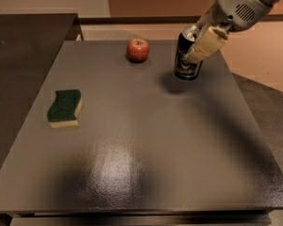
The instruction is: Move pepsi can near apple
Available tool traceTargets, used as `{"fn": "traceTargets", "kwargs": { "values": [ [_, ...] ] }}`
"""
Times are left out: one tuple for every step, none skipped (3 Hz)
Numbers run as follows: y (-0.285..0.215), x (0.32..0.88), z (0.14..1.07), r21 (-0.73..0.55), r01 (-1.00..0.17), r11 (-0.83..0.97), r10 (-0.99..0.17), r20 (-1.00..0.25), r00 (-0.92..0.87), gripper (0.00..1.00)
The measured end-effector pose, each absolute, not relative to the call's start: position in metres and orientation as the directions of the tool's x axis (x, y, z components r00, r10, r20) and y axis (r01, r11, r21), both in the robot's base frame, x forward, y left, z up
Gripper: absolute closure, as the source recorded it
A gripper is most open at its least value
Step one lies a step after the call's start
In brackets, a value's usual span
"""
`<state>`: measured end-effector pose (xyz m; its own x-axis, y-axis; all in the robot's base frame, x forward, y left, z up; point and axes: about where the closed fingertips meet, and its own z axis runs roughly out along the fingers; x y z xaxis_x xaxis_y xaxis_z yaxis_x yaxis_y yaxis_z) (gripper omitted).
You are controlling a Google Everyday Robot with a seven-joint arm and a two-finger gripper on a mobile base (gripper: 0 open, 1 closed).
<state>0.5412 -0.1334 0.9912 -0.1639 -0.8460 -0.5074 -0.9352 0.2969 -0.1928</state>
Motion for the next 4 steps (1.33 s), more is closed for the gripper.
{"fn": "traceTargets", "kwargs": {
  "values": [
    [-0.122,0.580,0.992,-0.187,-0.921,0.342,-0.831,-0.518,-0.203,1.00],
    [-0.112,0.615,0.984,-0.174,-0.910,0.377,-0.815,-0.529,-0.236,1.00],
    [-0.107,0.643,0.970,-0.161,-0.900,0.404,-0.805,-0.531,-0.266,1.00],
    [-0.103,0.660,0.958,-0.148,-0.895,0.420,-0.798,-0.531,-0.286,1.00]
  ]
}}
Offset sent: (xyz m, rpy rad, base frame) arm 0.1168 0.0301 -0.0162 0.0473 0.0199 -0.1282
